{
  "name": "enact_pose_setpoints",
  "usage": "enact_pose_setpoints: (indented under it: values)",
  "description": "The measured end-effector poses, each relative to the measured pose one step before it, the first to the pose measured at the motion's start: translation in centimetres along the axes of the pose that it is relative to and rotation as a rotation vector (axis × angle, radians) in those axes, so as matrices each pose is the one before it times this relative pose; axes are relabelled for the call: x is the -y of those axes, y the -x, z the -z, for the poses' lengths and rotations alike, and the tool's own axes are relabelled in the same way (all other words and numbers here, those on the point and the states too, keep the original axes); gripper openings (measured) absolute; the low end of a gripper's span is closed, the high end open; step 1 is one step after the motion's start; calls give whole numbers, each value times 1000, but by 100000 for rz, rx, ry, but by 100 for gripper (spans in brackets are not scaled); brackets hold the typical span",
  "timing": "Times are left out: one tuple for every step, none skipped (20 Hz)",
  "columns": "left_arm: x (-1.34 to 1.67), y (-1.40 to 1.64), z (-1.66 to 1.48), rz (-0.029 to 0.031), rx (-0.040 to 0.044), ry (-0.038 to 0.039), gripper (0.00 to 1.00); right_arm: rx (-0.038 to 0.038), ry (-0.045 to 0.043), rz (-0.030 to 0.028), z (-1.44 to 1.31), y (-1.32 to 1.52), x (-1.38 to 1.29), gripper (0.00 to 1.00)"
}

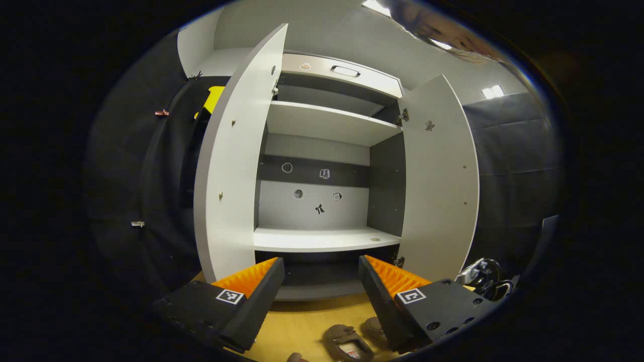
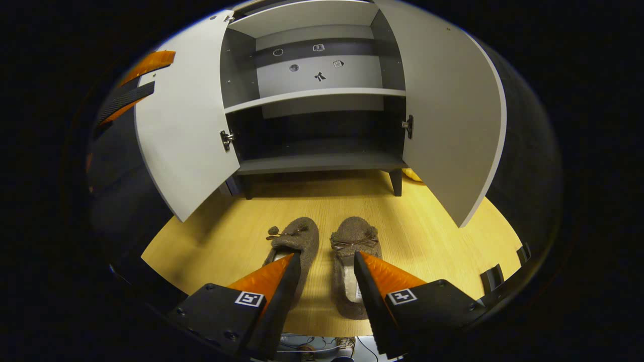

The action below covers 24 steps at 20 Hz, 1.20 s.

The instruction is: Grab one shoe with the right hand and put it into the shoe cabinet, grab the other shoe with the left hand and put it into the shoe cabinet; then close the right door with the right hand and the left door with the left hand.

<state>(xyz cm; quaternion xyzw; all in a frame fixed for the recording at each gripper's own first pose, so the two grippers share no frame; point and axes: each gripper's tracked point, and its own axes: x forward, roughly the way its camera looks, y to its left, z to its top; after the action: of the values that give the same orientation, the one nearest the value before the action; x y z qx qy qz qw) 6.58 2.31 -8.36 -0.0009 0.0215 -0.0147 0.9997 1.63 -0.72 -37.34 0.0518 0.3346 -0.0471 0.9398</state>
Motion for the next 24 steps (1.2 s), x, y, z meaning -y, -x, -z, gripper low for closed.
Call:
enact_pose_setpoints:
  values:
    - [-66, -58, 678, -300, -1292, 906, 95, -1442, 258, 543, 657, -799, 204, 71]
    - [27, 13, 566, -200, -1051, 548, 94, -1382, 142, 502, 674, -721, 282, 69]
    - [-52, -72, 418, -329, -989, 167, 94, -1199, 67, 86, 747, -925, 190, 65]
    - [-69, -92, 528, -367, -1116, -116, 94, -1542, -51, 331, 673, -1028, 158, 64]
    - [-35, -139, 478, -223, -1095, -193, 94, -1668, -225, -369, 602, -663, 78, 65]
    - [-21, -189, 434, -117, -1205, -216, 94, -1273, 194, -147, 532, -846, 51, 63]
    - [85, -99, 331, 19, -1063, -91, 94, -459, 562, 340, 282, -698, 228, 60]
    - [63, -122, 472, 305, -1067, -81, 94, -521, 639, 357, 363, -665, 145, 60]
    - [117, -87, 199, 401, -460, -10, 94, -275, 803, 524, 157, -606, 119, 60]
    - [47, -82, 251, 481, -225, 132, 94, -323, 1186, -86, 90, -572, -19, 59]
    - [19, -131, 221, 369, -363, 320, 94, 217, 1285, 322, -91, -540, 27, 51]
    - [8, -102, 332, 188, -735, 437, 94, 415, 802, 299, -110, -561, 13, 50]
    - [-127, -126, 207, -109, -921, 361, 94, 56, 716, 360, -151, -648, -24, 50]
    - [-145, -115, 351, -280, -812, 299, 94, -266, 931, 730, 40, -638, 41, 50]
    - [-161, -78, 149, -393, -596, 272, 94, -5, 768, 895, -88, -577, 116, 50]
    - [-146, -32, 164, -249, -222, 270, 95, 506, 497, 891, -327, -531, 83, 50]
    - [-99, -145, -33, 91, -249, 325, 95, 757, 461, 838, -362, -503, 159, 49]
    - [-6, -62, 335, 502, -417, 351, 95, 272, 348, 543, -194, -485, 81, 49]
    - [-37, -38, 159, 314, -592, 288, 94, -334, 76, 75, -118, -506, 22, 49]
    - [-180, -147, 192, 40, -646, 111, 94, -268, 157, 544, -68, -237, 32, 49]
    - [-191, -138, -86, -261, 28, -89, 95, 0, 1274, 1806, -110, -226, 210, 49]
    - [-251, -158, -137, -559, 509, -101, 95, 1241, 306, 648, -441, 823, 205, 48]
    - [-218, -109, -148, -451, 651, -41, 95, -1099, -15, 391, 477, -1852, 2, 25]
    - [-130, -168, -41, -392, 310, -177, 94, 290, 18, -49, -121, 747, -111, 25]
